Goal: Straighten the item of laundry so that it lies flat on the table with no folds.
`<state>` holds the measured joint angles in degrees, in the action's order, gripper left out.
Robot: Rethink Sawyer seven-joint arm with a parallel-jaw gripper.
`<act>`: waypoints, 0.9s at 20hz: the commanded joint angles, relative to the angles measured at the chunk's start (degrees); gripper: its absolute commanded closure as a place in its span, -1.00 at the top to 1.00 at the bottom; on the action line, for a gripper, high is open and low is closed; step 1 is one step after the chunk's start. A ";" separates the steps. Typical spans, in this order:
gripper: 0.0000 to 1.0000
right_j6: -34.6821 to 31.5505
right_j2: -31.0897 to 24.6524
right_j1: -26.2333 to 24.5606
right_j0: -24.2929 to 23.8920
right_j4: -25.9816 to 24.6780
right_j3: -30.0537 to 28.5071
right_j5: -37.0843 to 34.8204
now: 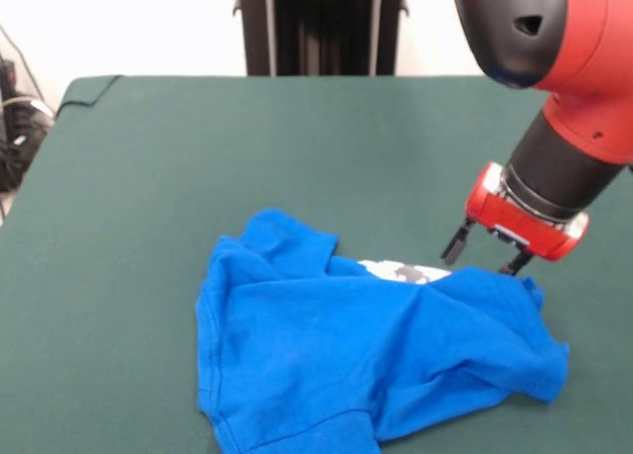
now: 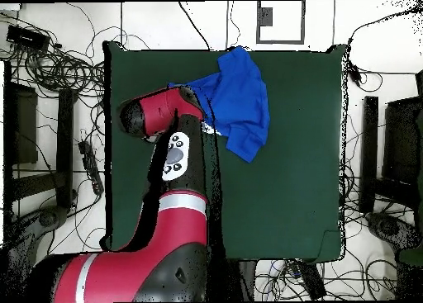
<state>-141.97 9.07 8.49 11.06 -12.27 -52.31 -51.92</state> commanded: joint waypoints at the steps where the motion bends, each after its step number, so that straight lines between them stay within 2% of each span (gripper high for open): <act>1: 1.00 -10.30 1.01 0.60 1.28 1.08 -2.51 -1.61; 7: 1.00 -9.74 0.51 -0.13 0.49 2.46 -1.56 -2.03; 8: 1.00 -9.34 0.83 -0.47 0.43 2.08 -0.48 -2.05; 13: 1.00 -0.77 4.60 -3.74 0.02 -5.27 13.42 -0.14; 15: 1.00 1.04 4.79 -4.43 -0.32 -6.43 15.59 1.01; 18: 1.00 0.24 4.60 -4.36 -0.34 -7.06 15.34 1.69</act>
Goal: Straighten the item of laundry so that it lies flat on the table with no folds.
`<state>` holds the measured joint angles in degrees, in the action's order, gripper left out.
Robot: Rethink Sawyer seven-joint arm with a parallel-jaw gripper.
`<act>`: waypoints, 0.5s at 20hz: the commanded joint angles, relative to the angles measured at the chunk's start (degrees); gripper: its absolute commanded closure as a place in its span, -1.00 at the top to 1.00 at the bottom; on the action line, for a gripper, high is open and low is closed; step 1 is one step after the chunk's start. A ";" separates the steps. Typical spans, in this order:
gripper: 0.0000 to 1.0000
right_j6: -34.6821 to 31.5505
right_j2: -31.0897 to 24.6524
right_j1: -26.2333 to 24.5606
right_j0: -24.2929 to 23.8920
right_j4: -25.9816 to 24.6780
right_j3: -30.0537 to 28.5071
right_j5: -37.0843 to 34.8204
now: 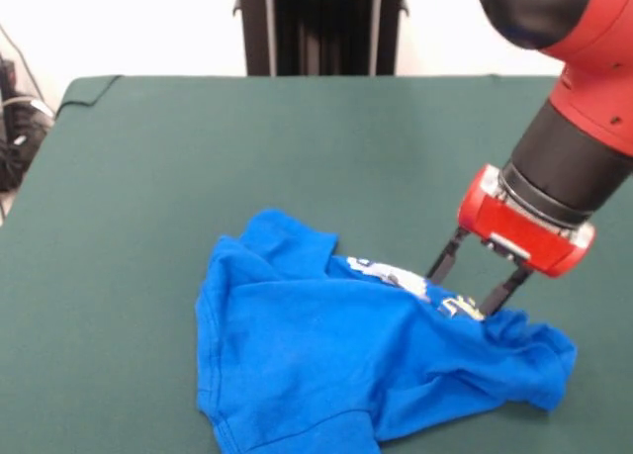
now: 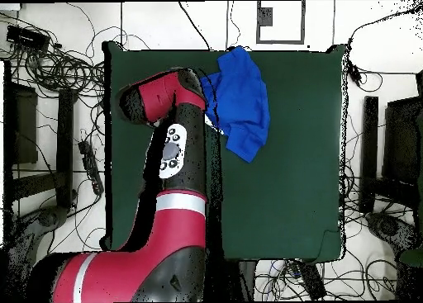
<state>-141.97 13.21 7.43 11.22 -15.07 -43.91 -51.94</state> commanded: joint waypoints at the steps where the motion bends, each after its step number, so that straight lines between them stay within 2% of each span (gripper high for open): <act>1: 1.00 -0.24 0.46 -3.12 -0.35 -4.32 6.58 1.54; 6: 1.00 -0.89 -0.04 -3.33 -0.43 -5.92 6.49 4.60; 10: 1.00 -2.42 -1.55 -3.15 -1.03 -4.08 3.89 3.76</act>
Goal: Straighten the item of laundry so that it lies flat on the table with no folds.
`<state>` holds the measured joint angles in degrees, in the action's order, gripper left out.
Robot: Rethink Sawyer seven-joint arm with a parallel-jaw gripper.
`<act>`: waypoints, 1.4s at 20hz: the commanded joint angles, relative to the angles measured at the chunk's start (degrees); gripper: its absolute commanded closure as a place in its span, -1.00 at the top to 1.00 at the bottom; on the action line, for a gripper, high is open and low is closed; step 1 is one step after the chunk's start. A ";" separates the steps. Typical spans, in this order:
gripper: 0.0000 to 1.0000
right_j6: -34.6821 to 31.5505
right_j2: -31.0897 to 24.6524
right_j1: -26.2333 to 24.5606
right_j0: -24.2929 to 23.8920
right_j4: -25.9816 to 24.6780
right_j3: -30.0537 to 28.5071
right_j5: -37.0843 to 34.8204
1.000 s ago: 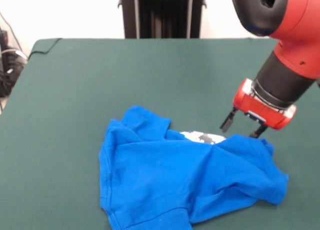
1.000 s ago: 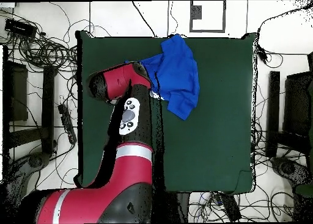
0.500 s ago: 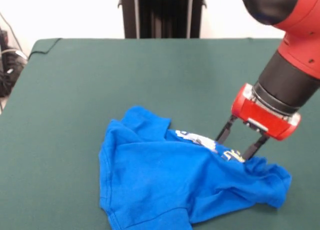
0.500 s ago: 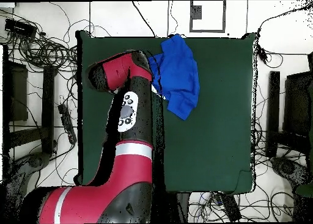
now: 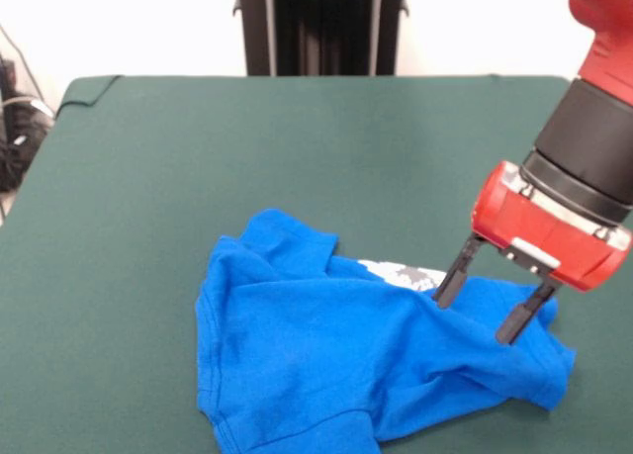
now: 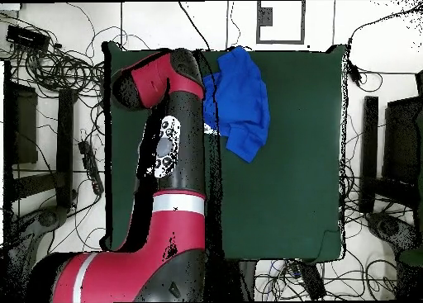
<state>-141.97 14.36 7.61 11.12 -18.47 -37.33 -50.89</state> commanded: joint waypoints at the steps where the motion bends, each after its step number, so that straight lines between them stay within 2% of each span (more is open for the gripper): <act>1: 1.00 -2.58 -3.25 -3.27 -1.23 0.11 -3.33 1.96; 7: 1.00 -2.86 -6.88 -2.84 -3.10 6.62 -7.57 -8.15; 13: 1.00 -1.95 -8.39 -3.70 -4.18 12.47 -8.76 -18.19; 17: 1.00 -0.80 -8.91 -4.52 -4.73 14.28 -9.13 -20.24; 22: 1.00 1.13 -8.49 -5.31 -4.84 14.12 -8.15 -23.20; 25: 1.00 2.98 -7.00 -6.59 -4.71 12.16 -5.98 -25.70; 28: 1.00 4.35 -6.36 -7.75 -5.44 9.87 -5.77 -20.58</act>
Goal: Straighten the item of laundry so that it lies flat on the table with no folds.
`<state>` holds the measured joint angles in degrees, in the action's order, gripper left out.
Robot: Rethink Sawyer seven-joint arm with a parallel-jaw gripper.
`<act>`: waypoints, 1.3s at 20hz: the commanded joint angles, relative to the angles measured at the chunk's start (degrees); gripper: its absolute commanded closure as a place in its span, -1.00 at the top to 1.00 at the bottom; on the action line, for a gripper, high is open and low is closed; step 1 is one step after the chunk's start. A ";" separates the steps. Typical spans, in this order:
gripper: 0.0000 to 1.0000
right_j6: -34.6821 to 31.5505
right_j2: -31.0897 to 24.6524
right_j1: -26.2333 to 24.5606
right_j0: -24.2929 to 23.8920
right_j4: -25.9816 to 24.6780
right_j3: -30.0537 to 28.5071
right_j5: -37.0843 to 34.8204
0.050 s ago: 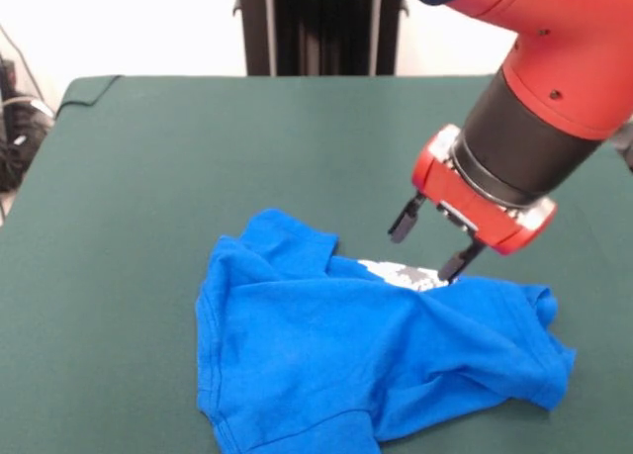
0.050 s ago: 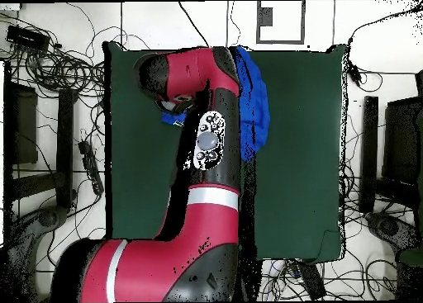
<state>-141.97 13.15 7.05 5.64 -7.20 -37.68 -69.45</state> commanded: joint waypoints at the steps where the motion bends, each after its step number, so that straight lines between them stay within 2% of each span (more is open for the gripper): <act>1: 1.00 4.48 -4.72 -7.53 -0.08 -2.39 -5.48 0.48; 3: 1.00 4.86 -4.09 -8.15 -0.39 -3.64 -5.56 3.41; 5: 1.00 4.70 -2.81 -8.81 -0.17 -4.90 -4.94 3.27; 7: 1.00 5.54 -1.47 -9.42 0.04 -5.95 -3.70 0.06; 10: 1.00 5.83 -0.96 -9.57 -0.35 -6.81 -3.53 -0.84; 23: 1.00 8.10 -4.62 -11.80 -3.32 -5.98 -2.53 -1.29; 26: 1.00 7.86 -5.99 -11.85 -4.07 -5.09 -3.69 1.46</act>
<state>-141.97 13.92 -0.49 3.48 -12.31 -36.74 -69.38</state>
